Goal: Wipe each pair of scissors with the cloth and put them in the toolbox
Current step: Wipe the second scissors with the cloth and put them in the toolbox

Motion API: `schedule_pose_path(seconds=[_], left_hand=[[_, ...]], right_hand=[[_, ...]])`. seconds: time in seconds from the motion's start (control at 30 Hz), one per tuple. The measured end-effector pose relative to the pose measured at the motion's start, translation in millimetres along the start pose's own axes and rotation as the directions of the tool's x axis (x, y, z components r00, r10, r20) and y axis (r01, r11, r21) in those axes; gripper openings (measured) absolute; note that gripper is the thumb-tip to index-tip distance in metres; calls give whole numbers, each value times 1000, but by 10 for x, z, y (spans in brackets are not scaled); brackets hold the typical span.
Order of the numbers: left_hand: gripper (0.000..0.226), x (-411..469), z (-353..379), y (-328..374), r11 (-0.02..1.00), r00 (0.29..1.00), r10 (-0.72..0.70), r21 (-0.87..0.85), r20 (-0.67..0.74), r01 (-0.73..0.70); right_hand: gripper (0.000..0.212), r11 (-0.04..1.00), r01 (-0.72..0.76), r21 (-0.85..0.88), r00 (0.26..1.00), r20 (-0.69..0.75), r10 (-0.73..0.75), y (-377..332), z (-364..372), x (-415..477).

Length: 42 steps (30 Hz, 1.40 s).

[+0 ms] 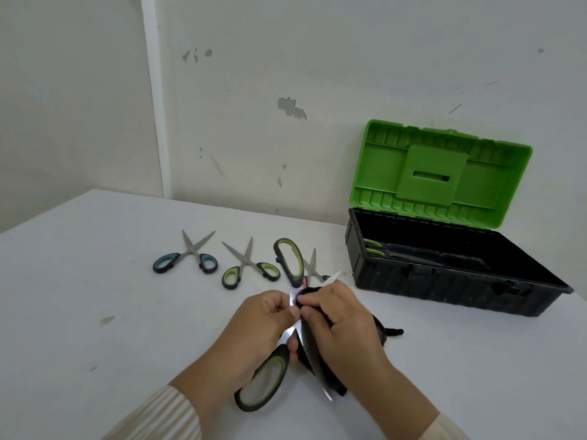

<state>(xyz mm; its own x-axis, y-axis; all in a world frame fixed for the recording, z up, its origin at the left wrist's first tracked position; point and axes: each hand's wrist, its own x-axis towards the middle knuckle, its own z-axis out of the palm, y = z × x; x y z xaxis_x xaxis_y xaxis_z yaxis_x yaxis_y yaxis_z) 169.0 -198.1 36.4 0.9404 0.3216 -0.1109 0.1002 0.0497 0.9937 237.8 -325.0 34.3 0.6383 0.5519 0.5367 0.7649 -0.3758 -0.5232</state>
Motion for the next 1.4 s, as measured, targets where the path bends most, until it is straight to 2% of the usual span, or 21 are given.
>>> schedule_pose_path(seconds=[0.07,0.17,0.23,0.27,0.3,0.37,0.4,0.43,0.5,0.53,0.6,0.67,0.73,0.8,0.87,0.97,1.1,1.17,1.27,1.33,1.4], left_hand=[[20,-32,9,24,999,1000,-9,41,19,8],[11,-90,27,126,999,998,-1,45,57,-2],[11,-96,4,170,991,996,85,104,20,-87],[13,-92,-19,169,964,982,188,195,-20,-181],[14,-79,-57,150,888,937,346,343,-56,-307],[15,-50,-158,105,547,742,670,668,13,-505],[20,-29,-198,66,381,672,733,754,105,-535],[26,-8,-226,21,271,637,750,794,180,-544],[30,56,-239,-68,182,616,745,811,255,-555],[30,81,-231,-95,166,620,737,816,270,-553],[30,117,-222,-137,151,634,722,831,276,-535],[25,120,-207,-146,213,667,712,839,217,-500],[23,91,-190,-89,400,726,687,822,23,-405],[31,58,-188,-9,648,815,533,728,-225,-223],[35,48,-229,51,788,890,304,614,-341,-34],[31,74,-337,117,922,975,4,377,-222,82],[37,61,-397,158,970,969,-243,12,37,242],[30,58,-372,150,956,956,-281,-59,89,286],[21,44,-339,155,961,966,-246,-106,82,254],[20,31,-345,162,972,973,-216,-76,78,221],[18,10,-330,159,978,974,-206,-14,98,209]], right_hand=[[13,996,-87,8,990,-108,88,92,-83,79],[26,948,-286,142,906,-283,316,218,-300,169],[29,885,-346,311,861,-270,431,230,-392,132],[30,859,-358,365,859,-231,456,219,-419,113],[28,826,-364,430,868,-165,468,200,-450,100],[17,661,-412,627,866,43,499,186,-476,108],[23,533,-463,709,845,172,506,167,-481,122],[41,414,-515,750,820,290,494,163,-478,131],[70,297,-607,737,771,458,442,137,-482,124],[71,282,-636,718,754,501,424,120,-485,122],[52,320,-680,660,724,535,434,69,-485,122],[24,400,-733,551,679,546,491,41,-472,123],[23,470,-750,466,662,534,526,33,-475,123],[28,541,-719,437,694,498,521,62,-469,118],[24,631,-637,442,766,455,455,111,-465,113],[16,637,-517,571,849,438,297,173,-448,89],[20,656,-489,575,859,450,246,202,-441,72],[23,673,-487,557,854,463,235,174,-439,64],[23,742,-493,455,851,427,305,156,-447,84],[17,769,-492,409,870,252,423,214,-466,129],[24,867,-386,315,914,7,405,217,-528,155]])
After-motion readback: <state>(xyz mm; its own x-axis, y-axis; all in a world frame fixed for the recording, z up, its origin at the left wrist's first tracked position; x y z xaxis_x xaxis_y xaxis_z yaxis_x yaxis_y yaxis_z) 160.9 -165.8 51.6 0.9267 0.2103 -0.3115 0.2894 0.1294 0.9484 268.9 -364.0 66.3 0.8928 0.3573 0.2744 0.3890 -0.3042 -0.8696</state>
